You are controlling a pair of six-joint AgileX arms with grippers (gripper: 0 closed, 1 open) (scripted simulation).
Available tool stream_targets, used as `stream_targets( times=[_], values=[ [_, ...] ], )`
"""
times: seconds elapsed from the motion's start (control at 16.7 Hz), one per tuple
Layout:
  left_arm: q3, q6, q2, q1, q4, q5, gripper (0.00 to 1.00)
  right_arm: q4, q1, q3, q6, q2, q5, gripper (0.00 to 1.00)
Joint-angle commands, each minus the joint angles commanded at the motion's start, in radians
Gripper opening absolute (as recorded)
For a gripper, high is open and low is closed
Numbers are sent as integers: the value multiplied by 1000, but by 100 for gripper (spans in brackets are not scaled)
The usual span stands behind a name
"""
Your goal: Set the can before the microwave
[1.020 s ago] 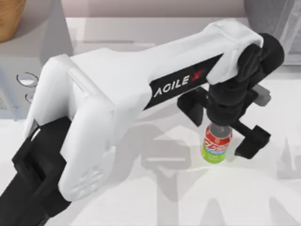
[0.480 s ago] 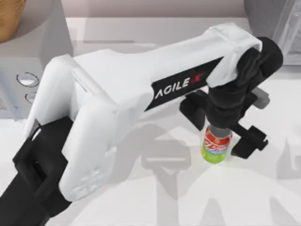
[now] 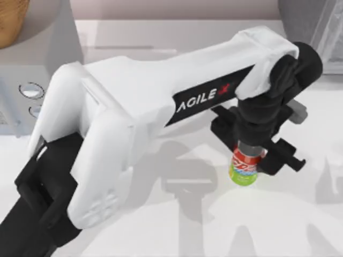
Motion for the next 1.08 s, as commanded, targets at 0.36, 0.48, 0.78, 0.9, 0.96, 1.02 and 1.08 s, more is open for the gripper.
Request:
stream_targets(
  times=[0.36, 0.48, 0.78, 0.9, 0.96, 1.02, 1.08],
  values=[
    [0, 0, 0, 0, 0, 0, 0, 0, 0, 0, 0, 0, 0, 100],
    [0, 0, 0, 0, 0, 0, 0, 0, 0, 0, 0, 0, 0, 100],
    [43, 1, 5, 0, -41, 1, 0, 0, 0, 0, 0, 0, 0, 100],
    [112, 0, 13, -1, -99, 1, 0, 0, 0, 0, 0, 0, 0, 100],
    [146, 0, 14, -1, -130, 1, 0, 0, 0, 0, 0, 0, 0, 100],
    [171, 0, 15, 0, -154, 1, 0, 0, 0, 0, 0, 0, 0, 100],
    [186, 0, 16, 0, -169, 1, 0, 0, 0, 0, 0, 0, 0, 100]
  ],
)
